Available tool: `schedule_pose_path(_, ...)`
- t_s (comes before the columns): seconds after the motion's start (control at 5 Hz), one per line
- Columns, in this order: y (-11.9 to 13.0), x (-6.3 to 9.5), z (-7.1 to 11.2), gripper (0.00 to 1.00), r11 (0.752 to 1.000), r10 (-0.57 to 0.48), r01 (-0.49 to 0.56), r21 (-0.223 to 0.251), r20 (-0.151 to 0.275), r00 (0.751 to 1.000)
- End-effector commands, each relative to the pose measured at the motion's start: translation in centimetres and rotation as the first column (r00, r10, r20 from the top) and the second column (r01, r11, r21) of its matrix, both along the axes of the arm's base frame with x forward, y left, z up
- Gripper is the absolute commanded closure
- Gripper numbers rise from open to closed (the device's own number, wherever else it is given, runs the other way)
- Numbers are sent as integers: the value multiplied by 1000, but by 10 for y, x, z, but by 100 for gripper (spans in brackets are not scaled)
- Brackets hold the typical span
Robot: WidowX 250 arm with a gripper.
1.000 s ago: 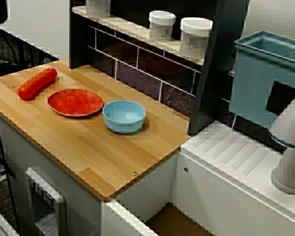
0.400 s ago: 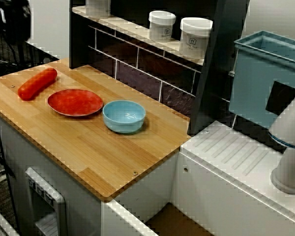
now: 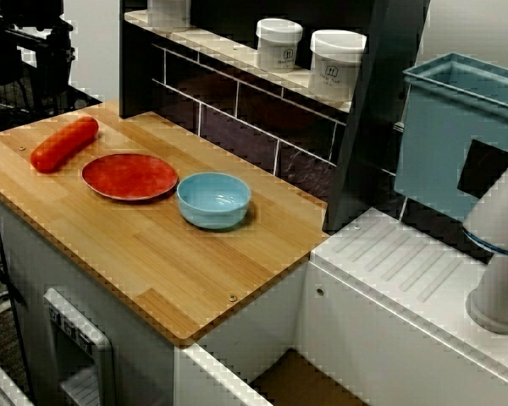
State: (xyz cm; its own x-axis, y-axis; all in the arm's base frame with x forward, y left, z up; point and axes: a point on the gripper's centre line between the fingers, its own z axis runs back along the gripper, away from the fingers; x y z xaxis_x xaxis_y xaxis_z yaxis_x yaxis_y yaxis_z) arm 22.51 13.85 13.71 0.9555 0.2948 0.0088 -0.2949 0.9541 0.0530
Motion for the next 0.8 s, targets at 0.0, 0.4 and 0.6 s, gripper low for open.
schedule_pose_path(0.0, 44, 14, 3, 0, 992, 3, -20, 124, 135, 991)
schedule_pose_path(0.4, 55, 24, 3, 0, 986, -17, -15, 168, 185, 983)
schedule_pose_path(0.6, 55, 24, 3, 0, 986, -17, -15, 168, 185, 983)
